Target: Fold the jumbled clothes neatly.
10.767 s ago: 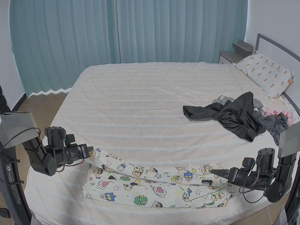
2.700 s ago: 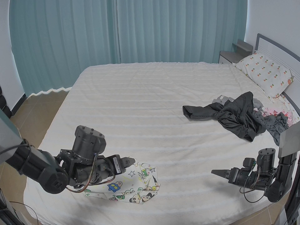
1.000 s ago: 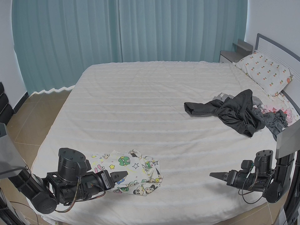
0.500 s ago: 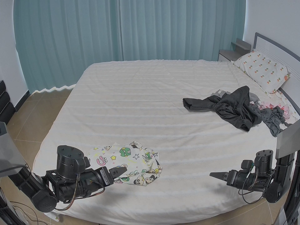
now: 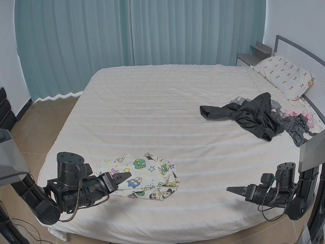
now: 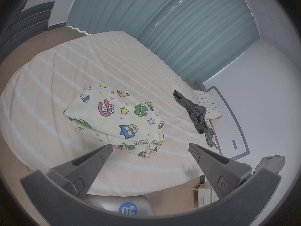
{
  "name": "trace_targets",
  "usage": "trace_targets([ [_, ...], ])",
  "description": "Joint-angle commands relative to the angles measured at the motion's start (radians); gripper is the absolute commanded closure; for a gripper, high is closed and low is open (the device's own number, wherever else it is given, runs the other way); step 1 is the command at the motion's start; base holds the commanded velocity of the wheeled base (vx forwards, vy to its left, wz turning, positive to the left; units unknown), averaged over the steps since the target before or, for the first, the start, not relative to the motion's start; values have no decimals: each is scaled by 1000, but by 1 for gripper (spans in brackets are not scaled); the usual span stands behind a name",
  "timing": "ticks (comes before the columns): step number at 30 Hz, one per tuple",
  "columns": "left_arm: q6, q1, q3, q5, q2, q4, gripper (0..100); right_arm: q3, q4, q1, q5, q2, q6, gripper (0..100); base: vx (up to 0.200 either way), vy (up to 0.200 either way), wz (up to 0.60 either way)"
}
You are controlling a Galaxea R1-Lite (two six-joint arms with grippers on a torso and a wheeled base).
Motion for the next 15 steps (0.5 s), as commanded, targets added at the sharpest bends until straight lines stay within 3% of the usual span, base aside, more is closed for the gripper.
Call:
trace_targets([
  [1,0,20,-4,-1,20,-2,0,-3,-10,1,-1,-2,-1,0,0,200,0],
  [13,-3,100,-13,-36,19,-2,0,-70,-10,30,-9,-69,27,0,0,200,0],
  [15,-3,111,-15,-39,20,-2,0,-110,-9,64,-12,-76,39,0,0,0,0],
])
